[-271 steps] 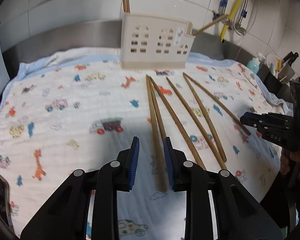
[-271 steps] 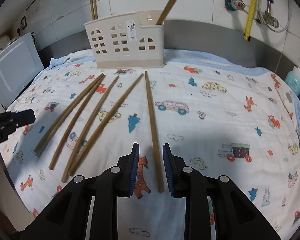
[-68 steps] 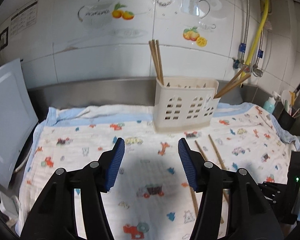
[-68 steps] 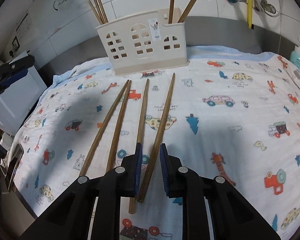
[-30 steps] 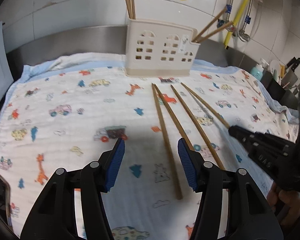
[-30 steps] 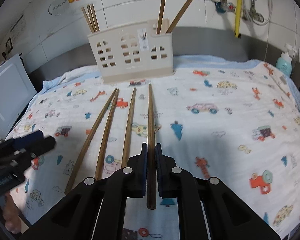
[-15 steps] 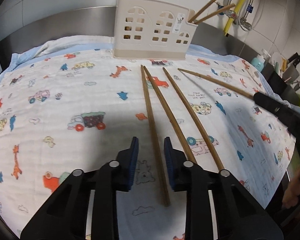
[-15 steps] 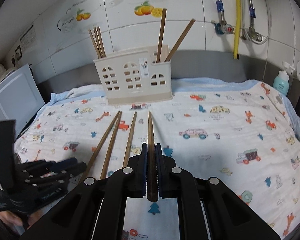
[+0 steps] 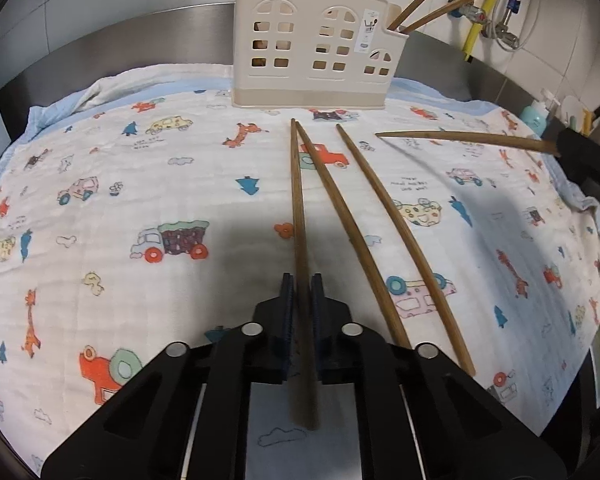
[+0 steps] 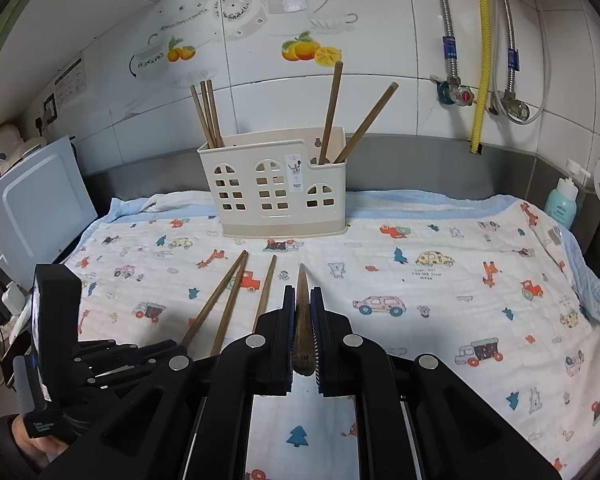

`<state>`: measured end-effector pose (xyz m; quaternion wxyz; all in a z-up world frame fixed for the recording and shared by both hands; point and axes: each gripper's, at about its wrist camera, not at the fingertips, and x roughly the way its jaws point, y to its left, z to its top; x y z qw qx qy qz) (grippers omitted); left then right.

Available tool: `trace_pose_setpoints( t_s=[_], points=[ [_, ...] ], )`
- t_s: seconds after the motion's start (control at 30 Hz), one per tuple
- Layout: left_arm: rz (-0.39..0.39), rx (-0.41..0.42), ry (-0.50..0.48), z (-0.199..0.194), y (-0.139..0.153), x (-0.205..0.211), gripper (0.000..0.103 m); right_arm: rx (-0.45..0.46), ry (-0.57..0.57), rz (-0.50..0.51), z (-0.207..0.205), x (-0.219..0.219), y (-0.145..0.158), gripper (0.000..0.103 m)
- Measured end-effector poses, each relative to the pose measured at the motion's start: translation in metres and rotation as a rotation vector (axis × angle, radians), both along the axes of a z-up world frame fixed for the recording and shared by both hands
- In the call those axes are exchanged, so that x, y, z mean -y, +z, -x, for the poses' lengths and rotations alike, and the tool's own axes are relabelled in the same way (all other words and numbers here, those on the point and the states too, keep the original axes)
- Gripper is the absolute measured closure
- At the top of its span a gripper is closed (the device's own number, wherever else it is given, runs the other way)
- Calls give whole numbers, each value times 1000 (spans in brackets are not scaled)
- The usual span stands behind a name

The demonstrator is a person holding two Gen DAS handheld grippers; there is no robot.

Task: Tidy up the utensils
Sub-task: 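Lower both tools onto more loose chopsticks and close their fingers, then lift the chopsticks with both tools and carry them over the holder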

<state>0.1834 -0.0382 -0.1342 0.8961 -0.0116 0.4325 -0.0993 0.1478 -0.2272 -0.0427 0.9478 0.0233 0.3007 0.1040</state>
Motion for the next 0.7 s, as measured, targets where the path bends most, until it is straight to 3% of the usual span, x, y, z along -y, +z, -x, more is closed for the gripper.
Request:
trace_pose_setpoints(
  t_s=[0.17, 0.7],
  points=[
    [31, 2, -6, -1, 10, -4, 97, 18, 14, 18, 0, -1, 10, 96],
    [134, 142, -39, -2, 74, -28, 98, 46, 111, 17, -16, 1, 56, 96]
  ],
)
